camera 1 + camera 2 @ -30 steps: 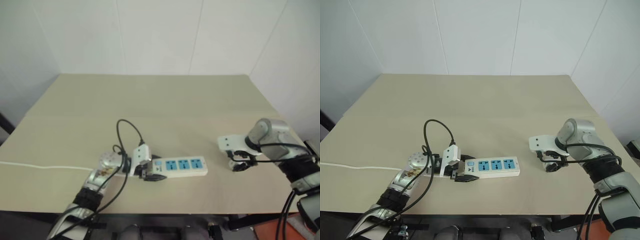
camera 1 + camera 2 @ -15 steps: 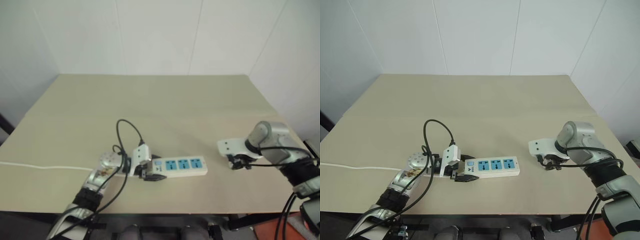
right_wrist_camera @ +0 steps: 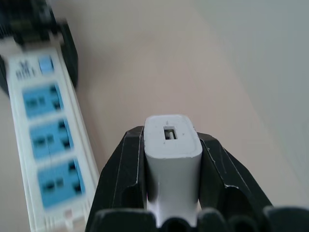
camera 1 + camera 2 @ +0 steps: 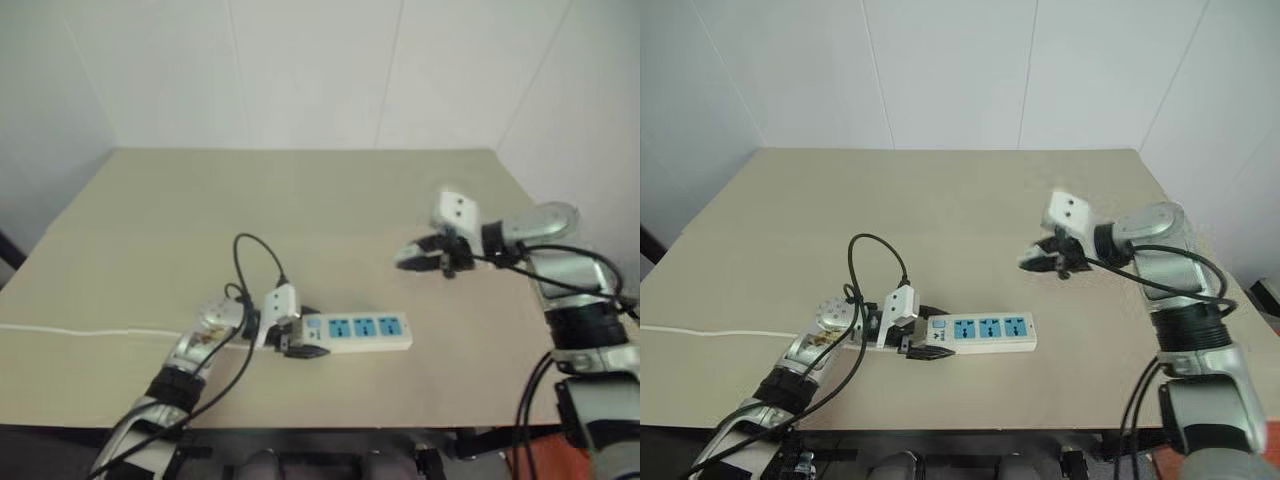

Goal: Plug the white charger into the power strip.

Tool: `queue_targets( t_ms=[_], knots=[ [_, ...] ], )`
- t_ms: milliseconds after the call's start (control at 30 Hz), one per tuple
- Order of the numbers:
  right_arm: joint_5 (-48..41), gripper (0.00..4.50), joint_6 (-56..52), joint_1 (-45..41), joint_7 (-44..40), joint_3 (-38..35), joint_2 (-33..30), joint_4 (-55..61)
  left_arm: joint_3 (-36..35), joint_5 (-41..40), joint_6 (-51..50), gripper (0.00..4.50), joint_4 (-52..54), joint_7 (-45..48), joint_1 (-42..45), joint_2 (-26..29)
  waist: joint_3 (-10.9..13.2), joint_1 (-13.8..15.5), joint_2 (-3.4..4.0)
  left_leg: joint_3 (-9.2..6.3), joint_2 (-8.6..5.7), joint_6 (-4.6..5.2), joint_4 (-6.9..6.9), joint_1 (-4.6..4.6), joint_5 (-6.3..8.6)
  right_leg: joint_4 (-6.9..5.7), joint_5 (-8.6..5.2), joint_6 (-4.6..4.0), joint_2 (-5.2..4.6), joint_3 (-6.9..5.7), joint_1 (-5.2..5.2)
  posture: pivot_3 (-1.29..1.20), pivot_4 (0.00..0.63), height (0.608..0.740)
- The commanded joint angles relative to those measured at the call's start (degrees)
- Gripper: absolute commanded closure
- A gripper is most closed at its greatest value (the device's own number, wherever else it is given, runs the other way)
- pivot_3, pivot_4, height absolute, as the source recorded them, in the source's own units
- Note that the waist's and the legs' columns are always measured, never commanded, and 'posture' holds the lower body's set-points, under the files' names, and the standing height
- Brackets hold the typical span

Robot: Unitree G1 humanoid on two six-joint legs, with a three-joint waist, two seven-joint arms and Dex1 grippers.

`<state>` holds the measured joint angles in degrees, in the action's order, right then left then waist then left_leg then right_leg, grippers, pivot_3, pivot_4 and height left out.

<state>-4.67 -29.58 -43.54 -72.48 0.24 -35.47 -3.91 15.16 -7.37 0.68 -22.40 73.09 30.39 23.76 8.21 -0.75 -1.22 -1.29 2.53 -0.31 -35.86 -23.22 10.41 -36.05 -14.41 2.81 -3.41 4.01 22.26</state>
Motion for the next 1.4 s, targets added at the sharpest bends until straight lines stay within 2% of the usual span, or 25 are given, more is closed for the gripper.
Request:
queue_targets(
  t_ms=[33, 167, 433, 867, 1400],
  knots=[
    [-7.0, 3.34, 0.3, 4.2, 7.2, -6.3, 4.6, 5.9, 0.9, 1.4, 3.0, 1.2, -3.1, 2.6, 1.2, 1.7, 0.0, 0.0, 0.0, 0.0, 0.0, 0.0, 0.0, -0.01, 0.0, -0.01, 0.0, 0.0, 0.0, 0.0, 0.01, 0.0, 0.15, 0.74],
    [-13.0, 3.34, 0.6, 9.9, 9.3, -6.3, 9.0, 10.0, 1.1, 1.4, 4.2, 1.2, -5.0, 4.2, 2.4, 1.6, 0.0, 0.0, 0.0, 0.0, 0.0, 0.0, 0.01, -0.03, 0.0, -0.03, 0.0, 0.0, 0.0, 0.0, 0.04, 0.0, 0.15, 0.74],
    [-15.4, 3.34, 7.2, 16.8, 5.9, 0.8, 12.0, 7.8, 1.3, 1.3, 4.2, 1.2, -6.1, 4.9, 2.8, 1.3, 0.0, -0.2, 0.0, 0.0, 0.0, 0.0, 0.01, -0.01, 0.0, -0.02, -0.01, 0.01, 0.02, 0.0, 0.03, 0.0, 0.15, 0.74],
    [-14.0, 3.34, 15.1, 14.6, 7.4, 7.9, 16.5, 0.3, 0.9, 0.9, 2.4, 1.2, -6.4, 4.9, 2.4, 1.1, 0.0, -0.2, 0.0, -0.01, 0.01, 0.0, 0.01, 0.01, 0.0, -0.03, -0.01, 0.01, 0.04, 0.0, 0.02, 0.0, 0.15, 0.74],
    [-12.9, 3.34, 19.0, 13.0, 7.8, 8.7, 17.9, -4.6, 0.8, 0.6, 1.6, 1.2, -5.0, 4.9, 1.5, 1.8, 0.0, -0.2, 0.0, -0.01, 0.03, 0.0, 0.02, 0.01, 0.0, -0.04, -0.01, 0.0, 0.05, 0.0, 0.03, 0.0, 0.15, 0.74]
  ],
)
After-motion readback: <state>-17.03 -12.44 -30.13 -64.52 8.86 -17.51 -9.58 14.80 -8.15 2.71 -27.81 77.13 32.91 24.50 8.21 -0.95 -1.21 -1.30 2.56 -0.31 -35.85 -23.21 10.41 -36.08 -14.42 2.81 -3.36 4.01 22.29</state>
